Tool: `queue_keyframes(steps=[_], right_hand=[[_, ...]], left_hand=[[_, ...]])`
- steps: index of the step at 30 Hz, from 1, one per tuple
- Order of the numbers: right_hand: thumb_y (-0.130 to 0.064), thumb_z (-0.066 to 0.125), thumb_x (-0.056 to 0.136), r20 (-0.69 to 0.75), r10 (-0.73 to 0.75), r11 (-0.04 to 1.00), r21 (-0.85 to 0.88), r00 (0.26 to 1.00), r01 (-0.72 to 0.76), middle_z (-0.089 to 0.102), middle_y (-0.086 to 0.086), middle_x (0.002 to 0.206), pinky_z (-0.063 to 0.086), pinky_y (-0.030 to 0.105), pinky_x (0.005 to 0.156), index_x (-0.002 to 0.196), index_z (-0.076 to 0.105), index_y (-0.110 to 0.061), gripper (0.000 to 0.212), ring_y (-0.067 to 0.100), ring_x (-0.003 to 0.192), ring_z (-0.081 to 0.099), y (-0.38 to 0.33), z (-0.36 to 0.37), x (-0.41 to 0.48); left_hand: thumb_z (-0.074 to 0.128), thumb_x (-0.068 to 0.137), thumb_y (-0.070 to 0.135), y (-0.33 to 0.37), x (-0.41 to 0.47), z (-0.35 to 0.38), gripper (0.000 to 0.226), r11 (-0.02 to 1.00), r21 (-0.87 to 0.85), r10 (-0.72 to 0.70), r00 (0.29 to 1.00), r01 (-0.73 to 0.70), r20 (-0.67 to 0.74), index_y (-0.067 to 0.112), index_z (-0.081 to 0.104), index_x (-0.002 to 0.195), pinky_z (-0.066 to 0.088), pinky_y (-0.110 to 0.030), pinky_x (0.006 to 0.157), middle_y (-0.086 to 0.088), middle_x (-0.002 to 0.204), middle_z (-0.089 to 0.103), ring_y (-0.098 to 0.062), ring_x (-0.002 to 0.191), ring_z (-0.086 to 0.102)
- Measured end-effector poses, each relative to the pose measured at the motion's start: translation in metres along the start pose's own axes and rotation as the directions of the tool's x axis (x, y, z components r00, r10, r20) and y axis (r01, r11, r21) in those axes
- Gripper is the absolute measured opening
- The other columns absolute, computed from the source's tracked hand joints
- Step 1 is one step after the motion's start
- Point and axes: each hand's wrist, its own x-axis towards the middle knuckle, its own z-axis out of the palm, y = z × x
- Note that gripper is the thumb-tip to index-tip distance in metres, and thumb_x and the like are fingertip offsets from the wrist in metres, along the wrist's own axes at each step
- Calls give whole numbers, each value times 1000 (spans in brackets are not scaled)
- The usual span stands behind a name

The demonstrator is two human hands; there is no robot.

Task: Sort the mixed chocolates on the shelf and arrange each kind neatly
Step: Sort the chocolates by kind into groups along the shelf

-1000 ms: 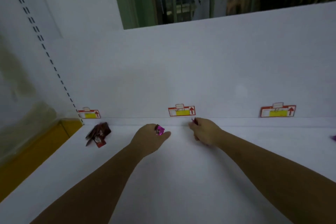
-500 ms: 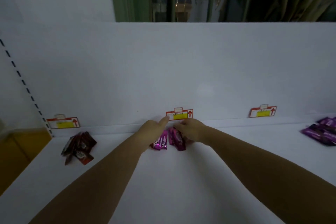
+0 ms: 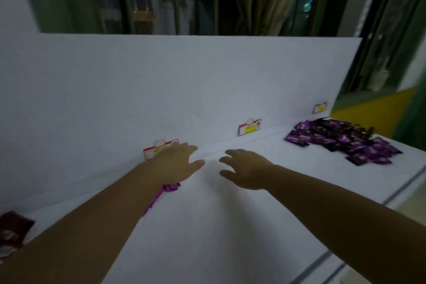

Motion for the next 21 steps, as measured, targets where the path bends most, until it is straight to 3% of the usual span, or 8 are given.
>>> queue_keyframes(steps=[5,16,21], right_hand=[[-53,26,97,13,49,998,-30,999,-49,18,4,157,14,37,115,146,28,-24,57,23,143,18,49,5,-63],[-51,30,98,-44,161,987,12,986,-160,11,6,158,14,38,116,147,24,-25,56,22,144,11,200,3,-217],[-49,33,98,-30,216,976,19,976,-215,9,7,158,16,39,116,147,24,-24,56,23,145,10,260,18,-270]], left_hand=[[28,92,57,42,27,15,60,998,54,22,998,-25,58,26,27,144,13,-41,116,0,154,22,-19,142,14],[43,94,41,237,67,35,46,993,6,116,993,-116,-33,22,41,136,32,-33,107,-1,144,39,-19,127,40],[46,93,39,310,65,61,45,990,13,142,989,-143,39,23,42,135,32,-31,106,1,145,37,-18,129,38]])
